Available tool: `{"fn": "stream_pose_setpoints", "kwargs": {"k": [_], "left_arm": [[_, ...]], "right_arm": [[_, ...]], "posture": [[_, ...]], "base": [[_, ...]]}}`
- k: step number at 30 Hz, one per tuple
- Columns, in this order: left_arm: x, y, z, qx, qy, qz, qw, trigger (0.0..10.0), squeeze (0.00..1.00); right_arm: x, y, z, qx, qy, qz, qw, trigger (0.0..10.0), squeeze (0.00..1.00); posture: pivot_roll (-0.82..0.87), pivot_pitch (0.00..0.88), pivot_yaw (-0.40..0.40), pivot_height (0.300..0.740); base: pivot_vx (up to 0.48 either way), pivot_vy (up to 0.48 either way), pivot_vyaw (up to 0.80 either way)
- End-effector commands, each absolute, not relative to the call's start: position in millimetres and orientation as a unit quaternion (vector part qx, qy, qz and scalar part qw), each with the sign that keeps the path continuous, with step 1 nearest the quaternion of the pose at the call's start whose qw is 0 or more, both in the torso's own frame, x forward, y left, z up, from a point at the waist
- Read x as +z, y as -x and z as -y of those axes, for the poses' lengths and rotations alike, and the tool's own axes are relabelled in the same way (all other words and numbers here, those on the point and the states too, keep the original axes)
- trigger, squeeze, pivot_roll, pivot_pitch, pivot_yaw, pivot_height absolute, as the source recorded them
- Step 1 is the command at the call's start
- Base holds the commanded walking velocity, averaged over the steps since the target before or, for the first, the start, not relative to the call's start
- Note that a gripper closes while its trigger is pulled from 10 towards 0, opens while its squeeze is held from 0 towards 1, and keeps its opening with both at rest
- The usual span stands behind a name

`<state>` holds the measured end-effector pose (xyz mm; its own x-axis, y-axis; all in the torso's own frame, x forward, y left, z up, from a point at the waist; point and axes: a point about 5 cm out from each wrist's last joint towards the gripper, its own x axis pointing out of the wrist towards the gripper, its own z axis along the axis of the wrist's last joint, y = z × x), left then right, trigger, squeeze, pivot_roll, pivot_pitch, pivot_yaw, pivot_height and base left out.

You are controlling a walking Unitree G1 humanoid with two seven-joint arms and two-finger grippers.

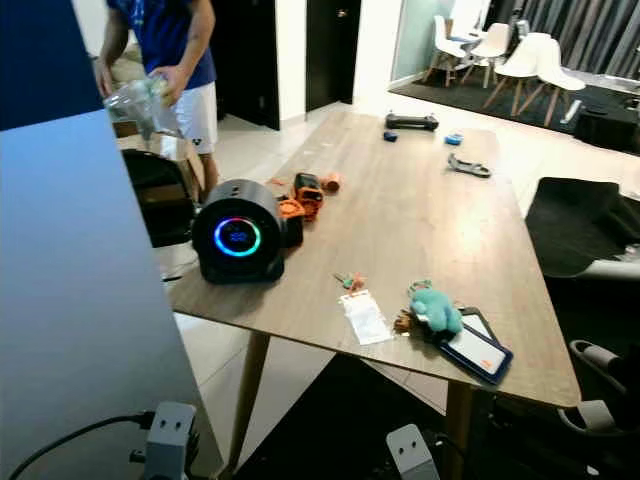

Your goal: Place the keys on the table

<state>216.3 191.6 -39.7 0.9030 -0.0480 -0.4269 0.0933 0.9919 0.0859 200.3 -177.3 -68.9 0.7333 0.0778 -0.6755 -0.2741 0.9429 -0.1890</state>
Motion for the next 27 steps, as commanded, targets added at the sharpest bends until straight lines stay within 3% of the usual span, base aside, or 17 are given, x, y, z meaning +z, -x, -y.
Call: {"fn": "stream_pose_setpoints", "kwargs": {"k": [1, 7, 27], "left_arm": [[-41.5, -214.3, -191.5, -0.037, -0.048, -0.223, 0.973, 10.0, 0.0], [-41.2, -214.2, -191.2, -0.037, -0.044, -0.22, 0.974, 10.0, 0.0], [-41.2, -213.6, -192.0, -0.038, -0.045, -0.219, 0.974, 10.0, 0.0]], "right_arm": [[-69.2, -199.1, 181.5, 0.086, 0.137, -0.355, 0.921, 10.0, 0.0], [-69.3, -198.7, 182.1, 0.087, 0.137, -0.356, 0.92, 10.0, 0.0], [-68.9, -199.7, 181.5, 0.088, 0.138, -0.355, 0.92, 10.0, 0.0]], "posture": [[0.1, 0.029, -0.061, 0.74], [0.1, 0.025, -0.062, 0.74], [0.11, 0.016, -0.061, 0.74]], "base": [[0.0, 0.0, 0.0], [-0.158, 0.0, 0.0], [-0.399, 0.0, 0.0]]}}
